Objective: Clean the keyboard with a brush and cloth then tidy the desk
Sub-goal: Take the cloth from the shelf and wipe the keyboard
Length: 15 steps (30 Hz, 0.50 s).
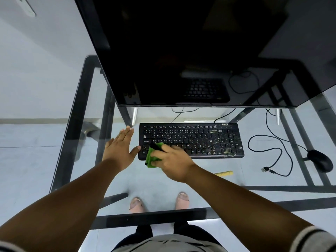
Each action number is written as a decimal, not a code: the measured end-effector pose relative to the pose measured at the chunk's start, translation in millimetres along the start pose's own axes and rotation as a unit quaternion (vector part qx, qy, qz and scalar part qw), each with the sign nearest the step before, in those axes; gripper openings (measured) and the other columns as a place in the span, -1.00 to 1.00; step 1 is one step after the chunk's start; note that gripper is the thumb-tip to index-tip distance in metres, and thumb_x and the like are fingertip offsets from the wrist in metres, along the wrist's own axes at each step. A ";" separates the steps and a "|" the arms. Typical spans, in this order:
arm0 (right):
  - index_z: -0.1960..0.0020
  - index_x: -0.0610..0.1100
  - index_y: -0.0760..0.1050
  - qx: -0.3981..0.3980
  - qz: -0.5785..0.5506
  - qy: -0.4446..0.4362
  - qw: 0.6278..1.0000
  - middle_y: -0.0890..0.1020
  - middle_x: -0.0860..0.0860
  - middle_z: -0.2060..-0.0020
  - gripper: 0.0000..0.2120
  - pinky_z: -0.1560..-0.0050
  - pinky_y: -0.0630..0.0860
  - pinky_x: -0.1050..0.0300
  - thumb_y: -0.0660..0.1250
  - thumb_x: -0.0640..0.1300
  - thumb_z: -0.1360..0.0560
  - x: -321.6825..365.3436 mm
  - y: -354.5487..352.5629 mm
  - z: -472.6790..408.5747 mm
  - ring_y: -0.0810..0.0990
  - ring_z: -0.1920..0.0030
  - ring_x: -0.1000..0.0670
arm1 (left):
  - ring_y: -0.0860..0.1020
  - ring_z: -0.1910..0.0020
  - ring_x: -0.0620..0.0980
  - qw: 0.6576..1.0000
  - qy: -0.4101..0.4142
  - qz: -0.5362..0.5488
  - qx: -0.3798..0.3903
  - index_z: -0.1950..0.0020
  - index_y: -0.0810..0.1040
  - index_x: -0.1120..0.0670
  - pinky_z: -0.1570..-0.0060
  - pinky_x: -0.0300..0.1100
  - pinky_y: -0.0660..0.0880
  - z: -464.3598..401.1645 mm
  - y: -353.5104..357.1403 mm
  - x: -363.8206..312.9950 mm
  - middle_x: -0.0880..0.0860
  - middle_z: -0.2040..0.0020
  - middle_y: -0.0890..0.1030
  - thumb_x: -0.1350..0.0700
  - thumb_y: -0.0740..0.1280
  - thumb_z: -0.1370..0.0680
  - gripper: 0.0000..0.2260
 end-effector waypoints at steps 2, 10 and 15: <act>-0.06 0.18 0.64 -0.002 -0.007 0.010 1.000 0.54 0.16 -0.21 -0.70 0.04 0.54 0.00 0.41 -0.16 -0.42 -3.5 0.5 5.2 0.46 -0.25 -0.05 | -0.01 -0.57 -0.05 1.000 -0.010 0.004 0.000 -0.59 -0.01 -0.03 -0.49 0.05 0.07 -0.3 -0.4 1.2 -0.06 -0.60 0.00 -0.20 0.14 -0.59 -0.36; -0.03 0.16 0.65 -0.041 -0.022 0.085 0.995 0.59 0.15 -0.14 -0.68 0.09 0.60 -0.01 0.40 -0.18 -0.36 -17.6 1.9 36.6 0.55 -0.12 -0.08 | -0.06 -0.57 -0.06 1.000 -0.024 0.015 0.009 -0.59 -0.03 -0.02 -0.50 0.04 0.00 0.7 4.5 -0.5 -0.07 -0.60 -0.05 -0.19 0.12 -0.60 -0.36; -0.14 0.16 0.61 -0.028 -0.043 0.093 0.994 0.55 0.17 -0.22 -0.60 0.10 0.58 0.05 0.37 -0.19 -0.38 -10.0 -0.4 28.0 0.51 -0.13 -0.08 | -0.05 -0.57 -0.05 0.999 -0.016 0.035 -0.002 -0.59 -0.02 0.02 -0.50 0.03 -0.03 0.1 4.4 -9.9 -0.03 -0.60 -0.03 -0.06 0.18 -0.59 -0.37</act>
Point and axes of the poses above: each hand's wrist, its own z-axis away from the middle knuckle, its own y-axis out of the palm, x = y × z, the point moved 4 cm from there along -z, towards the middle knuckle
